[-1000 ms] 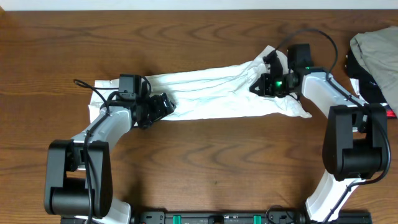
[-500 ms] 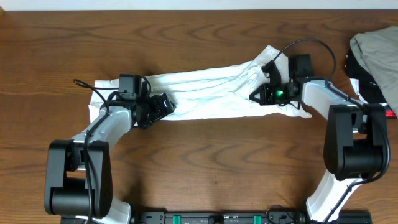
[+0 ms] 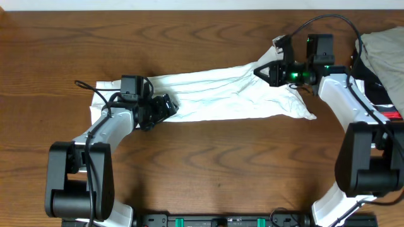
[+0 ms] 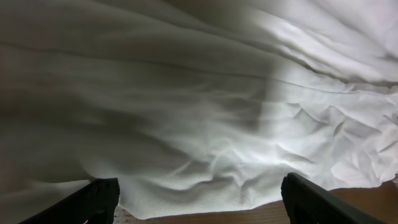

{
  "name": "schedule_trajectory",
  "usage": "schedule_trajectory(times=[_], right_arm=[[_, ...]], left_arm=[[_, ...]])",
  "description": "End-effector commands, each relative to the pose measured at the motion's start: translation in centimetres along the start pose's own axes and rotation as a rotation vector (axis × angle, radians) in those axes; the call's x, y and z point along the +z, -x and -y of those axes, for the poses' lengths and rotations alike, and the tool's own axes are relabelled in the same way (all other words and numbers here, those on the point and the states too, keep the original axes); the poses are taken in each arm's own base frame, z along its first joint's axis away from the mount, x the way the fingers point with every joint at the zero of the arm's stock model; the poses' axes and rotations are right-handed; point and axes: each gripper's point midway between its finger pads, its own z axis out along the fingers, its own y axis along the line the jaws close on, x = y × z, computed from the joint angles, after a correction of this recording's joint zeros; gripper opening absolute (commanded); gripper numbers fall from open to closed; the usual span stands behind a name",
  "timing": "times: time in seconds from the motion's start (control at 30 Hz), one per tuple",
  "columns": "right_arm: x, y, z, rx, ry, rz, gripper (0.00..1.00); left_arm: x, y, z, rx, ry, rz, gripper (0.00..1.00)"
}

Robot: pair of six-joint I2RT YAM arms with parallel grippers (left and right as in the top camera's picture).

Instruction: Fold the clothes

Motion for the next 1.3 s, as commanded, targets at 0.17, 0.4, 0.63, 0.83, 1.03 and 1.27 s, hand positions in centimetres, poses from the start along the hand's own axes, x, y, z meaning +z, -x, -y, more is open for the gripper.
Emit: schedule_trajectory(times=[0.17, 0.4, 0.63, 0.83, 1.03, 1.27], right_arm=[[4.2, -3.8, 4.2, 0.113, 0.063, -0.074, 0.05], [6.3, -5.8, 6.5, 0.155, 0.082, -0.092, 0.07], [4.8, -4.4, 8.3, 0.204, 0.033, -0.044, 0.08], [0.6, -0.7, 6.8, 0.186, 0.084, 0.047, 0.09], [-3.7, 2.7, 3.8, 0.107, 0.053, 0.127, 0.16], [-3.8, 2.6, 2.4, 0.100, 0.058, 0.109, 0.18]], left_arm=[[1.7, -2.1, -2.7, -0.053, 0.083, -0.071, 0.86], [1.7, -2.1, -2.7, -0.053, 0.083, -0.070, 0.86], [1.7, -2.1, -2.7, -0.054, 0.082, -0.072, 0.86], [1.7, -2.3, -2.3, -0.055, 0.060, -0.084, 0.86], [1.7, -2.4, -2.1, -0.055, 0.045, -0.091, 0.86], [1.7, -2.5, -1.5, -0.051, 0.012, -0.099, 0.86]])
